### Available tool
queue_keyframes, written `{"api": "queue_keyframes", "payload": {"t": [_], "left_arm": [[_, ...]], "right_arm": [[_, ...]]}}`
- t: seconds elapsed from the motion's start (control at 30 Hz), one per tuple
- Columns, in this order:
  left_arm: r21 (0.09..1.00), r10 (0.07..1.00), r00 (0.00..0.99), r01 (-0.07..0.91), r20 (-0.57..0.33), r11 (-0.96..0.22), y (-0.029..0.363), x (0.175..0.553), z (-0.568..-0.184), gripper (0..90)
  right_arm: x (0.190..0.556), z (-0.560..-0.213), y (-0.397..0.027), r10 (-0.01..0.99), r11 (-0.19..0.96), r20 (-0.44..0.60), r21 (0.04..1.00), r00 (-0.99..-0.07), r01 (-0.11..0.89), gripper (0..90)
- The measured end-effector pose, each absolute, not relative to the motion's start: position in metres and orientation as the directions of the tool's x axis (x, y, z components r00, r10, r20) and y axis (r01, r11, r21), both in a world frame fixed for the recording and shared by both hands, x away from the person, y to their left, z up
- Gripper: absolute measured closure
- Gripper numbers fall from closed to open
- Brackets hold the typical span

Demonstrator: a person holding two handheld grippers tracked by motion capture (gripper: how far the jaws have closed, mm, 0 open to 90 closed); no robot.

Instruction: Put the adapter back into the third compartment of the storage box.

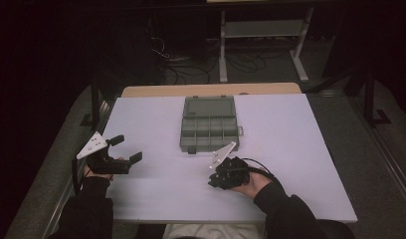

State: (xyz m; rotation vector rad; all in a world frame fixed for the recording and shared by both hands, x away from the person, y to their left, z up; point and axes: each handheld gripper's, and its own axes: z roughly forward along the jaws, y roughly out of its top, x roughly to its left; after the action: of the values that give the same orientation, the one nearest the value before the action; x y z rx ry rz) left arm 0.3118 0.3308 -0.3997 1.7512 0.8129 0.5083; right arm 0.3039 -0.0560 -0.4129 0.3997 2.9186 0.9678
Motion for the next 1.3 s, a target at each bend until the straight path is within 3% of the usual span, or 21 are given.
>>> {"api": "queue_keyframes", "payload": {"t": [1.3], "left_arm": [[0.945, 0.737, 0.674, 0.274, -0.058, -0.177, 0.331, 0.312, -0.4, 0.0]], "right_arm": [[0.342, -0.38, -0.061, 0.309, 0.762, -0.005, 0.599, -0.951, 0.245, 75.0]]}}
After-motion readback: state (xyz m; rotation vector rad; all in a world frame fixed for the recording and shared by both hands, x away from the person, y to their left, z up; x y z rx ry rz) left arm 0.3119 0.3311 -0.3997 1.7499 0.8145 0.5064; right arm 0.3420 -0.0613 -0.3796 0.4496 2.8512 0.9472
